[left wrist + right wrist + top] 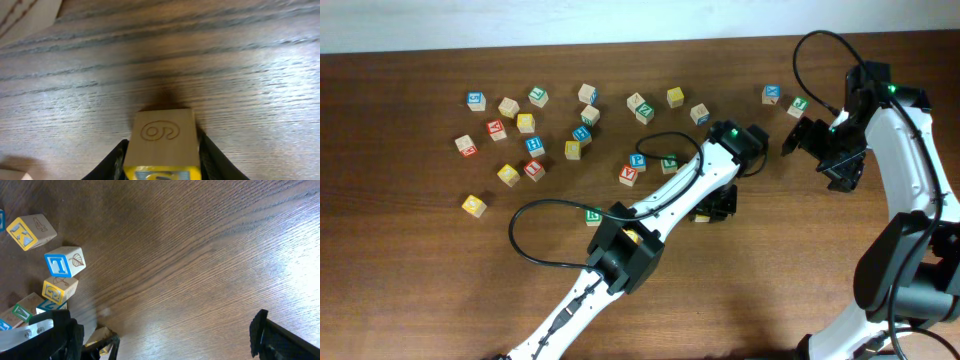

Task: Spell out RSS

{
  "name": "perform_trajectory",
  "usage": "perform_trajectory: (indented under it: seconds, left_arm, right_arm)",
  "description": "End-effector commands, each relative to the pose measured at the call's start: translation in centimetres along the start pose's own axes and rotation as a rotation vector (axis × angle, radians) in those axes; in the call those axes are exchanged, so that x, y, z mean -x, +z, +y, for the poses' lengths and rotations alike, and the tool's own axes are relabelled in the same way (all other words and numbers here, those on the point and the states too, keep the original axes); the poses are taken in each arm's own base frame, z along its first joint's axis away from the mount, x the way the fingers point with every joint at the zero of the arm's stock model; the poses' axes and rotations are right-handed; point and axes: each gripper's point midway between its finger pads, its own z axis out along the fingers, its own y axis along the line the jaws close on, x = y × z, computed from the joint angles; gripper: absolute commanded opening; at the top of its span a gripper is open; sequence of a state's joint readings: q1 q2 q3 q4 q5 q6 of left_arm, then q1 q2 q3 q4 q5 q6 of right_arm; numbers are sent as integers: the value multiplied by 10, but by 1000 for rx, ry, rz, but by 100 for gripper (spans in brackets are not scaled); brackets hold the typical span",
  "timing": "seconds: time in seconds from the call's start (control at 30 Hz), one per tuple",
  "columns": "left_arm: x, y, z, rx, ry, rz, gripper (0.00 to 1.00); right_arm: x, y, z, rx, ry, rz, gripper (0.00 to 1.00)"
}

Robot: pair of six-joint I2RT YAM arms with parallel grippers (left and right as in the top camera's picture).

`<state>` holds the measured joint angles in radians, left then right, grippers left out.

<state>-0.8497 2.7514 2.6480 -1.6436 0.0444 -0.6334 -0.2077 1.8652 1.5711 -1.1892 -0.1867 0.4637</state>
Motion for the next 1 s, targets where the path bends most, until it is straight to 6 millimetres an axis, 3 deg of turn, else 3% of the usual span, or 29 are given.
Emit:
perform_trajectory:
  seconds: [0.0,0.2,0.27,0.37,0.5,0.67,0.73,0.8,0.83,0.93,0.97]
  left_arm:
    - [1,4,12,-5,-6,47,35]
    - [8,-3,25,-134,-25,128,29]
    - [9,-13,27,-161,-13,115,28]
    - [9,-50,27,-206,45,42,22]
    - [2,-96,25,-272,116,-40,21]
    - [-12,-167,36,-338,192,-193,20]
    - [-27,-185,53,-317,180,-221,21]
    - [-49,-176,77,-280,114,-148,21]
    - [-55,-162,88,-235,34,-99,21]
    - [-50,-113,78,-198,-33,-48,21]
    - [-46,-89,73,-197,-96,-39,21]
  right_arm:
    - [1,-10,7,25,-12,-23,98]
    - [1,-10,7,26,-12,-23,98]
    - [1,-10,7,26,-12,-23,98]
    - [1,-10,7,26,-12,-23,98]
    - [1,-10,7,26,-12,-23,98]
    - [1,-10,7,26,-12,-23,98]
    - [1,-10,7,26,-12,-23,98]
    - [1,-10,7,26,-12,-23,98]
    - [1,-10,7,26,-12,-23,98]
    - [1,-10,7,26,-12,-23,98]
    - [1,-10,7,26,-12,-23,98]
